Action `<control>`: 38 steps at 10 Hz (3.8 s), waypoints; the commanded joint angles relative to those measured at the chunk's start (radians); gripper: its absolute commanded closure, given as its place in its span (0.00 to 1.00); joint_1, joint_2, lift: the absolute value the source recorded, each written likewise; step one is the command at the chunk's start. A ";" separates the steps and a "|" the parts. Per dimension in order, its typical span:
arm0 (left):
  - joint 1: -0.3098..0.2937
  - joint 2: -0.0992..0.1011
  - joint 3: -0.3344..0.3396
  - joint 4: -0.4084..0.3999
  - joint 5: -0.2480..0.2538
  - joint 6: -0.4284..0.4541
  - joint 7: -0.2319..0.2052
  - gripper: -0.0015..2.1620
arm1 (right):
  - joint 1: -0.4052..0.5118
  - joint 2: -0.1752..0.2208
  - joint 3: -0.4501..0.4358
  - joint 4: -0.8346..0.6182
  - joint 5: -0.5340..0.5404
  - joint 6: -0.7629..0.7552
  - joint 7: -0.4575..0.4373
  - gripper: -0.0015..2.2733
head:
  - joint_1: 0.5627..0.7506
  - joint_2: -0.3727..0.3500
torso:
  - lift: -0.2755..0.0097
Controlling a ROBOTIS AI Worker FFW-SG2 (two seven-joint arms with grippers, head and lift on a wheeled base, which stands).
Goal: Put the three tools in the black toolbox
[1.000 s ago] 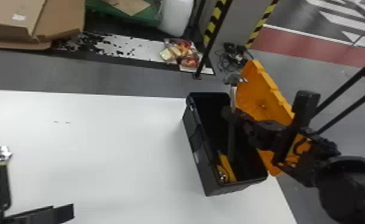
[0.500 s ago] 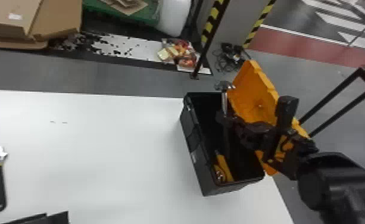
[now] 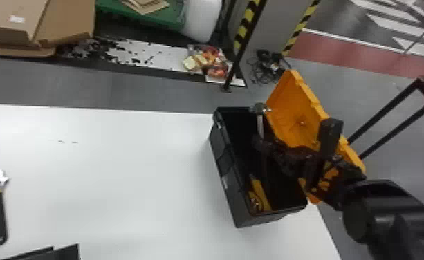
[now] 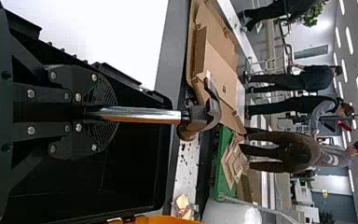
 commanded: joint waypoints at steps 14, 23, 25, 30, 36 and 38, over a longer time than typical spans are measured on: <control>0.074 -0.045 0.022 0.042 -0.043 -0.338 0.053 0.02 | 0.358 0.420 -0.008 -0.425 -0.242 0.040 0.104 0.04 | 0.70 0.39 | 0.77; 0.163 -0.068 0.358 0.055 0.097 -0.276 0.136 0.04 | 0.388 0.455 0.042 -0.422 -0.164 -0.019 0.132 0.04 | 0.70 0.79 | 0.77; 0.075 -0.068 0.387 0.054 0.080 -0.092 0.231 0.04 | 0.384 0.437 0.044 -0.416 -0.177 -0.016 0.134 0.04 | 0.70 0.83 | 0.77; -0.299 -0.052 0.387 0.019 -0.083 0.133 0.344 0.04 | 0.376 0.392 0.018 -0.367 -0.234 -0.056 0.150 0.04 | 0.70 0.83 | 0.77; -0.526 -0.054 0.297 0.100 -0.272 0.133 0.433 0.04 | 0.370 0.372 0.012 -0.361 -0.266 -0.065 0.157 0.04 | 0.70 0.84 | 0.77; -0.526 -0.060 0.274 0.128 -0.207 0.133 0.542 0.04 | 0.369 0.372 0.016 -0.361 -0.266 -0.065 0.158 0.04 | 0.70 0.84 | 0.77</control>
